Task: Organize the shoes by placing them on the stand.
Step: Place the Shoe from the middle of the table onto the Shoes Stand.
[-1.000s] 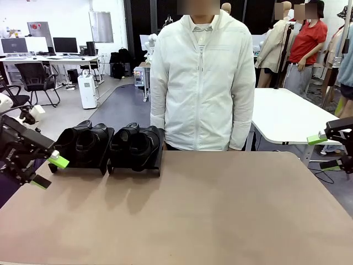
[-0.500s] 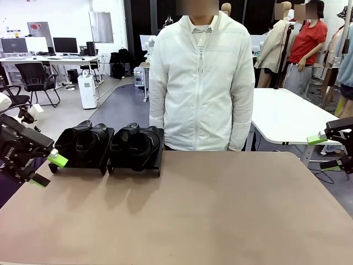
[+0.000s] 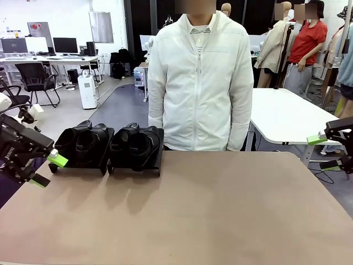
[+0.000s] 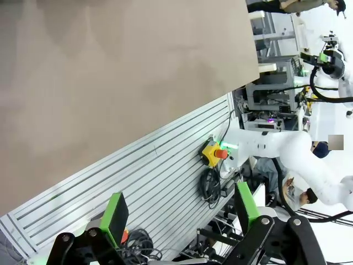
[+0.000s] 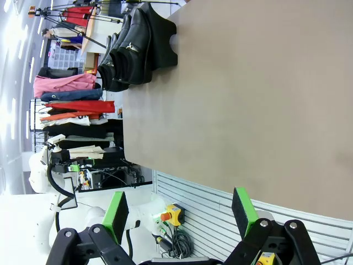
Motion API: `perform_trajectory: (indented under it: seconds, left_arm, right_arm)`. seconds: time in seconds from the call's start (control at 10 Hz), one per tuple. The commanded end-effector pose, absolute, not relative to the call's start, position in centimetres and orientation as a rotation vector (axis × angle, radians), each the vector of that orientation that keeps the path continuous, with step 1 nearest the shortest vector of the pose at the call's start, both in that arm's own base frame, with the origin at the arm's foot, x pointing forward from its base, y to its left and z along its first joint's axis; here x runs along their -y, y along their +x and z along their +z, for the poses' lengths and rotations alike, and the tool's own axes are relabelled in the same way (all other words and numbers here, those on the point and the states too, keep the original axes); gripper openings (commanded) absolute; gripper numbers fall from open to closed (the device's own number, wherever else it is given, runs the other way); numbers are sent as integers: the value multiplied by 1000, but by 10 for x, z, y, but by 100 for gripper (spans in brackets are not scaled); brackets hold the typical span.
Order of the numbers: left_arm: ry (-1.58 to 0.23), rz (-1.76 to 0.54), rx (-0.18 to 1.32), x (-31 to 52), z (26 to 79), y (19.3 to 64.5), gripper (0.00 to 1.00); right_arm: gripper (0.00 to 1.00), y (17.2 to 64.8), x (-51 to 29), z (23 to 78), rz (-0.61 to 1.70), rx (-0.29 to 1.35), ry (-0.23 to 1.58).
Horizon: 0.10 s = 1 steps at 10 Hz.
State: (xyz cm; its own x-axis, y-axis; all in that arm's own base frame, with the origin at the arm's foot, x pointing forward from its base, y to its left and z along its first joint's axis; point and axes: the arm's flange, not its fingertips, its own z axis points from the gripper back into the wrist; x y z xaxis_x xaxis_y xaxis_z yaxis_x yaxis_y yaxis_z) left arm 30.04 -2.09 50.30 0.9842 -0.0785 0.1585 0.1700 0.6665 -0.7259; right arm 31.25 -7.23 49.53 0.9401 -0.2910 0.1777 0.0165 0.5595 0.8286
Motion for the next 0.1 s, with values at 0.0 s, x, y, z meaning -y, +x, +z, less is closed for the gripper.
perform_trajectory:
  seconds: [0.0]
  left_arm:
    - [-847,-162,123,17,504,303,100]
  right_arm:
    - [100,314,72,500,-195,317,992]
